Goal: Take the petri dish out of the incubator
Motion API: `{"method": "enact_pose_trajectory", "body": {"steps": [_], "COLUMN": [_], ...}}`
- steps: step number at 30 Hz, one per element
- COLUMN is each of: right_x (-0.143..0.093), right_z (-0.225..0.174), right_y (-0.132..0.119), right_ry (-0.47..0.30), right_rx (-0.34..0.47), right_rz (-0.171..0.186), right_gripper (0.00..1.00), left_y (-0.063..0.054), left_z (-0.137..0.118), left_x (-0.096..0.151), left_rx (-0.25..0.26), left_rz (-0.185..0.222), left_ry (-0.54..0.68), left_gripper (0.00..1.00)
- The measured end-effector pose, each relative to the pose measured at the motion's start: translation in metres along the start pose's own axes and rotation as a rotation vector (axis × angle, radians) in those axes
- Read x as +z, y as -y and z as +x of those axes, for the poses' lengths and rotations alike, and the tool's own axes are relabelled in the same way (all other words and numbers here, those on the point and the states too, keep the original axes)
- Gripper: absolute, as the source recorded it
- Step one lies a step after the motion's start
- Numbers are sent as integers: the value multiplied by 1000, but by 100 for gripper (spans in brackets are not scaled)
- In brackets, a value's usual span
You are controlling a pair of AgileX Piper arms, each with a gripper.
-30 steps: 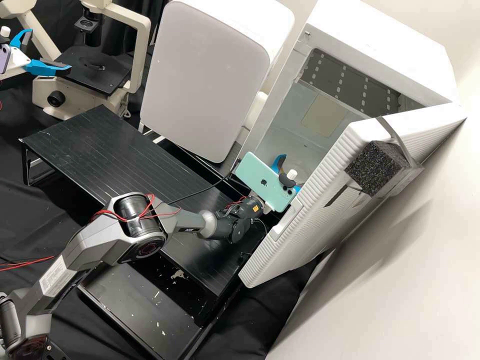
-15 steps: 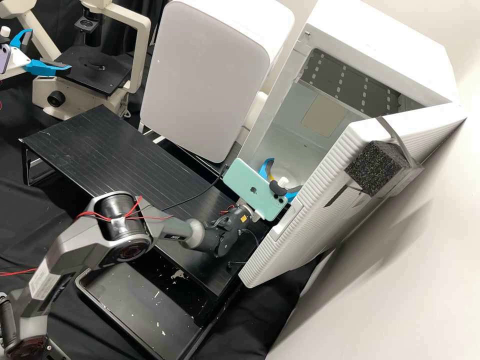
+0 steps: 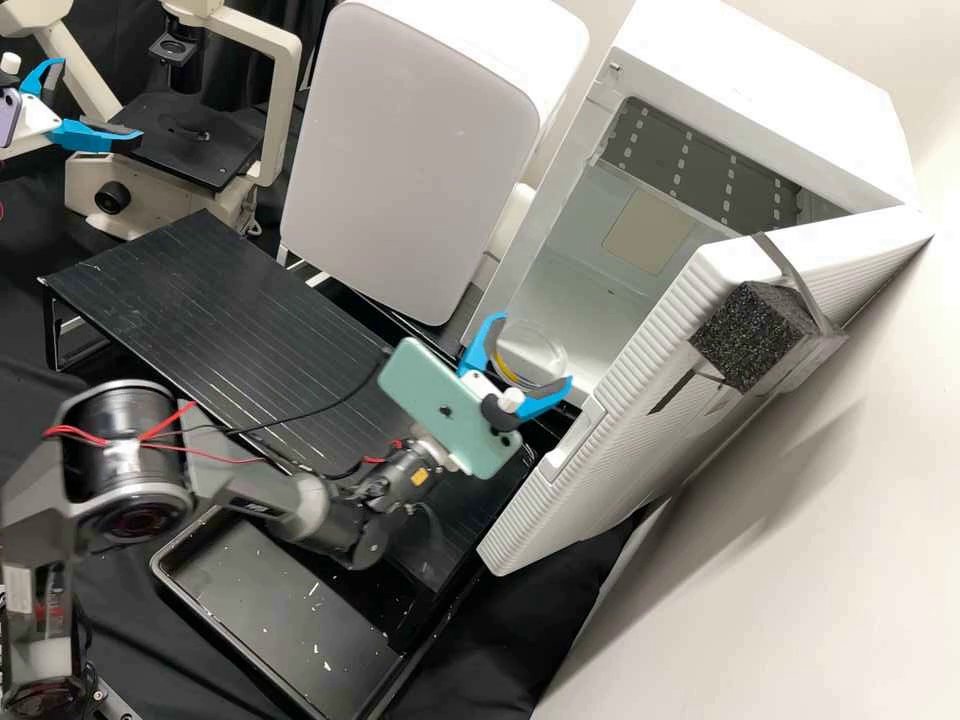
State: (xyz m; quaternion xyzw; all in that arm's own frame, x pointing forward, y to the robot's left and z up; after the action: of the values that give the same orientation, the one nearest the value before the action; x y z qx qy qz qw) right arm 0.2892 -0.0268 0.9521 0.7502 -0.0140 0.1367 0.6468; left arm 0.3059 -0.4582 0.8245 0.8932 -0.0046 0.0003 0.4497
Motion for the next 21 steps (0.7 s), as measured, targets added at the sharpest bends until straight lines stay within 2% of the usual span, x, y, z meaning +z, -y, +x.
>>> {"method": "enact_pose_trajectory", "body": {"steps": [4,10,13,16,21], "right_x": [-17,-35,-40,-42,-39], "right_z": [-27,-64,-80,-90,-101], "right_y": [20,64,80,91,99], "right_ry": [3,-5,-8,-10,13], "right_rx": [-38,-161,-215,-252,-283], "right_rz": [9,-55,-75,-90,-92], "right_gripper": [0,0,0,0,0], "left_y": [0,0,0,0,0], "left_z": [0,0,0,0,0], "left_x": [0,0,0,0,0], "left_rx": [0,0,0,0,0], "left_rz": [0,0,0,0,0], "left_ry": [0,0,0,0,0], "left_gripper": [100,100,100,100,100]}}
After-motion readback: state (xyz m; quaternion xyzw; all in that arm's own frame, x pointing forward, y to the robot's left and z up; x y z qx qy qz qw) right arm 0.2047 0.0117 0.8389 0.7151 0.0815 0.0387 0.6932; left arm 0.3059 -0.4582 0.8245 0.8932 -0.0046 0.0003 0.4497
